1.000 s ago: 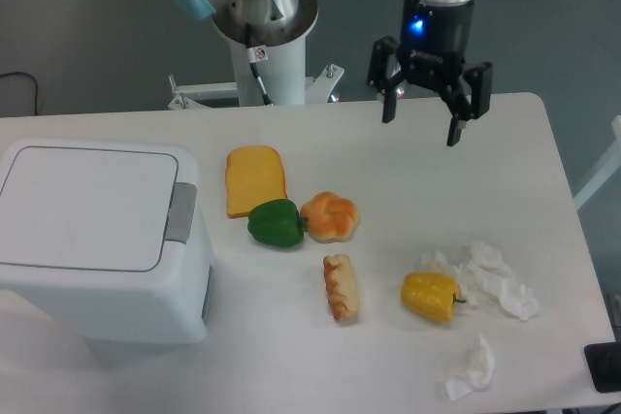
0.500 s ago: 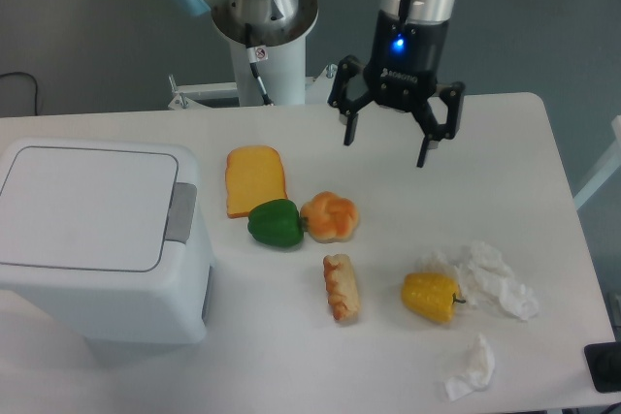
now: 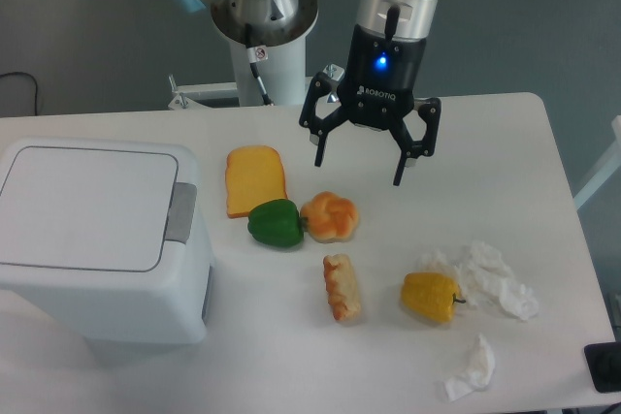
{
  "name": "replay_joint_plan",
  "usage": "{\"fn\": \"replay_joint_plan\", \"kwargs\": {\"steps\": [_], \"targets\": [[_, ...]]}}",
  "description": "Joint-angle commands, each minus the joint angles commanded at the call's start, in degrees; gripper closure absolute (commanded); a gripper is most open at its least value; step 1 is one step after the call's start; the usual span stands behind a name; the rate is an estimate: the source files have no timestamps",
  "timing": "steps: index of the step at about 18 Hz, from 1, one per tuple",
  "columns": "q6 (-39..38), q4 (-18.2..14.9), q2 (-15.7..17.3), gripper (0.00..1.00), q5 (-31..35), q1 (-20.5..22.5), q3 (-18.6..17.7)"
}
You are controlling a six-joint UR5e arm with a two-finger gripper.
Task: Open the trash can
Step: 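Move the open gripper toward the grey button on the trash can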
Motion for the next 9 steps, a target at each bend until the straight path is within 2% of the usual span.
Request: {"fn": "replay_joint_plan", "kwargs": {"steps": [4,9], "targets": [[-7.84,0.0,-1.06,0.0,-3.34,-0.44,0.89],[-8.38,0.0,-1.24,0.0,-5.54,-0.53,0.8]]}}
